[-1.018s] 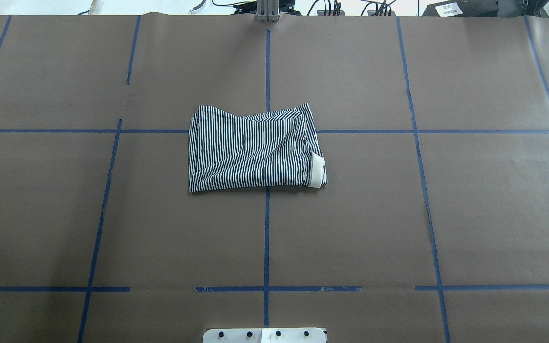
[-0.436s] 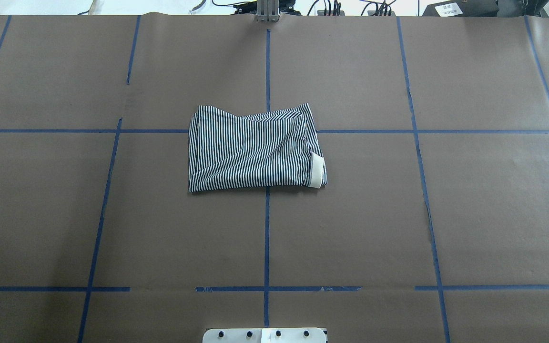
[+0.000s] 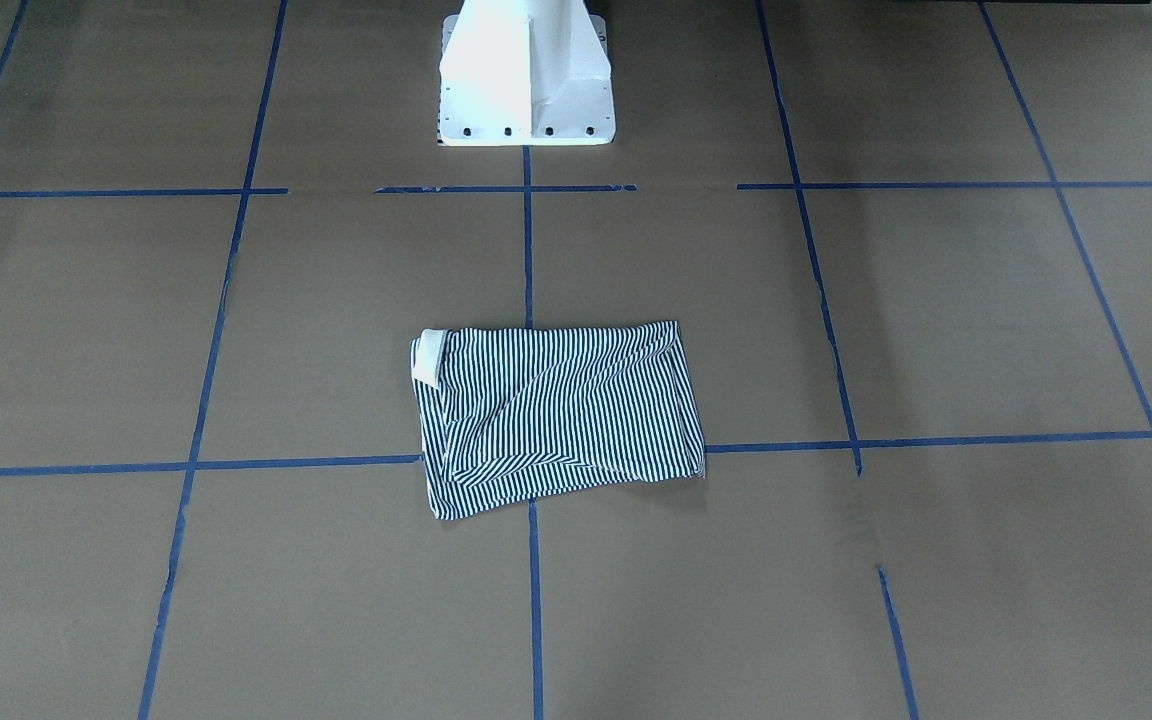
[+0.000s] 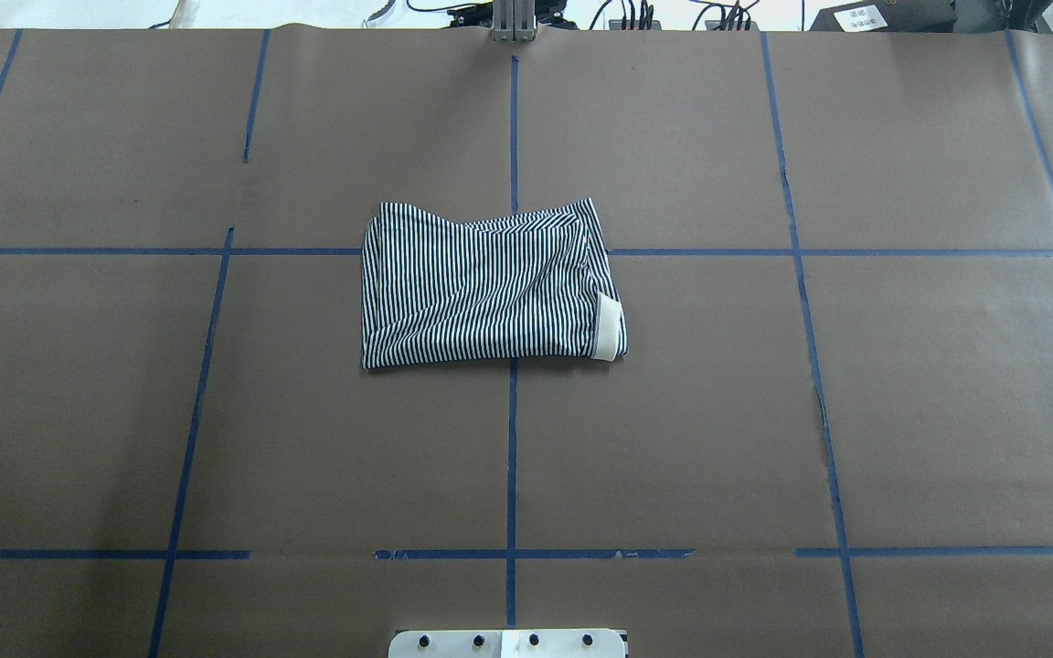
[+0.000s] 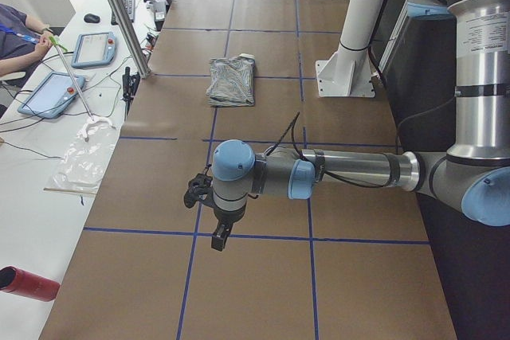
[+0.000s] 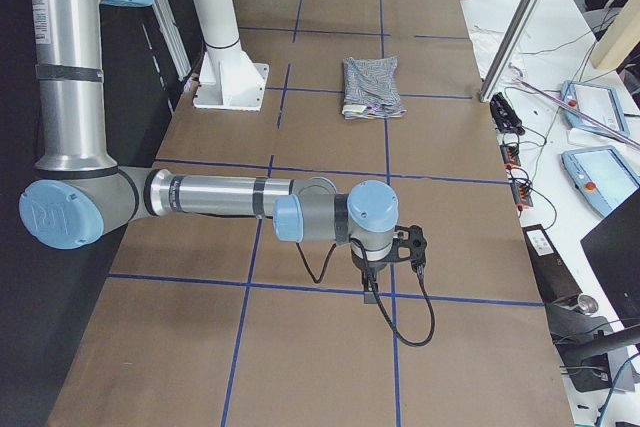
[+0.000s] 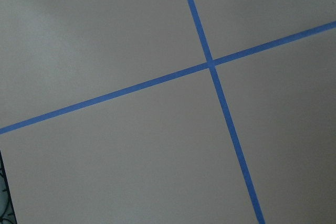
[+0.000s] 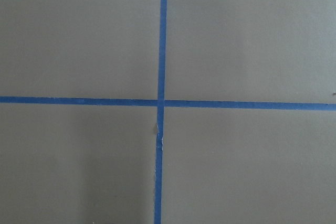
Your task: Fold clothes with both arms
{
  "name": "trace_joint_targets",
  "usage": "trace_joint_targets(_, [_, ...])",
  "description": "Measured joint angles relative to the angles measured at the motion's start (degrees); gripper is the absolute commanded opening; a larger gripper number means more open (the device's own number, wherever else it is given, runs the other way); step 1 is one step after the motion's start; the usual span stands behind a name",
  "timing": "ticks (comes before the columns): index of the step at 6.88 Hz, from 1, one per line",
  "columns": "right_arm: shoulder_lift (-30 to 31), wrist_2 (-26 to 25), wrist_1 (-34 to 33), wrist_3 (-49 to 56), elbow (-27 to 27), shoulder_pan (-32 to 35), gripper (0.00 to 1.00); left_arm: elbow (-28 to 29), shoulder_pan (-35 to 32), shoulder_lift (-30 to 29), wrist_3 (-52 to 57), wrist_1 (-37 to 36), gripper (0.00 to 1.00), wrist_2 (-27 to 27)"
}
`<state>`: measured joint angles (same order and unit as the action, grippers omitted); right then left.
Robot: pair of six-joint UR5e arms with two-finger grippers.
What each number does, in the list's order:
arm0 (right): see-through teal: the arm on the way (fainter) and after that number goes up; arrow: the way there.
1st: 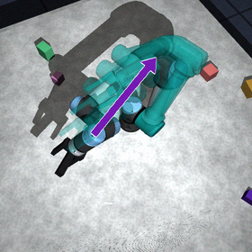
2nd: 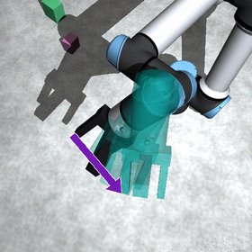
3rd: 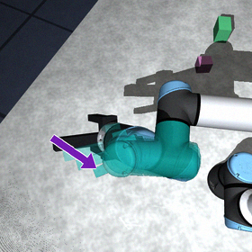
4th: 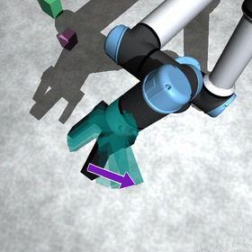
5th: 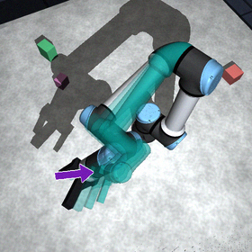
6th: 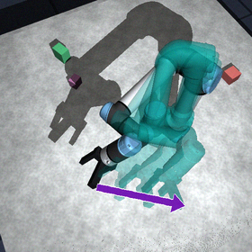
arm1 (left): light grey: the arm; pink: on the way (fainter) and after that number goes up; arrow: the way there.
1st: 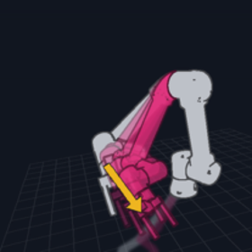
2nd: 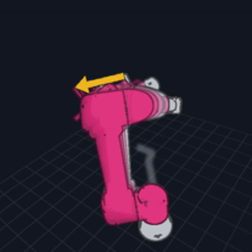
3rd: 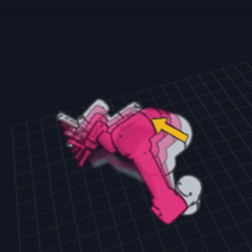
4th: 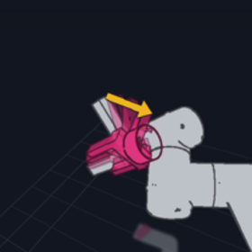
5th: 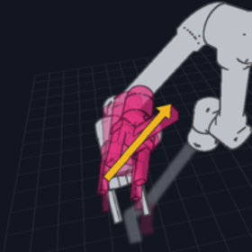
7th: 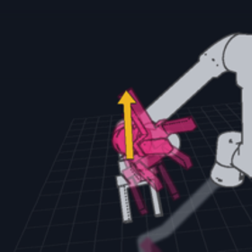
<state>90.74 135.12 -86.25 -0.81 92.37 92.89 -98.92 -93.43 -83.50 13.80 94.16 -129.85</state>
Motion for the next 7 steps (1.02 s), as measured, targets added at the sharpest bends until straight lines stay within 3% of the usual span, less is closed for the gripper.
trace_joint_targets(7, [0.22, 0.52, 0.01, -0.14, 0.58, -1.63, 1.0, 0.04, -0.05, -0.03, -11.88, 0.26, 1.0, 0.15])
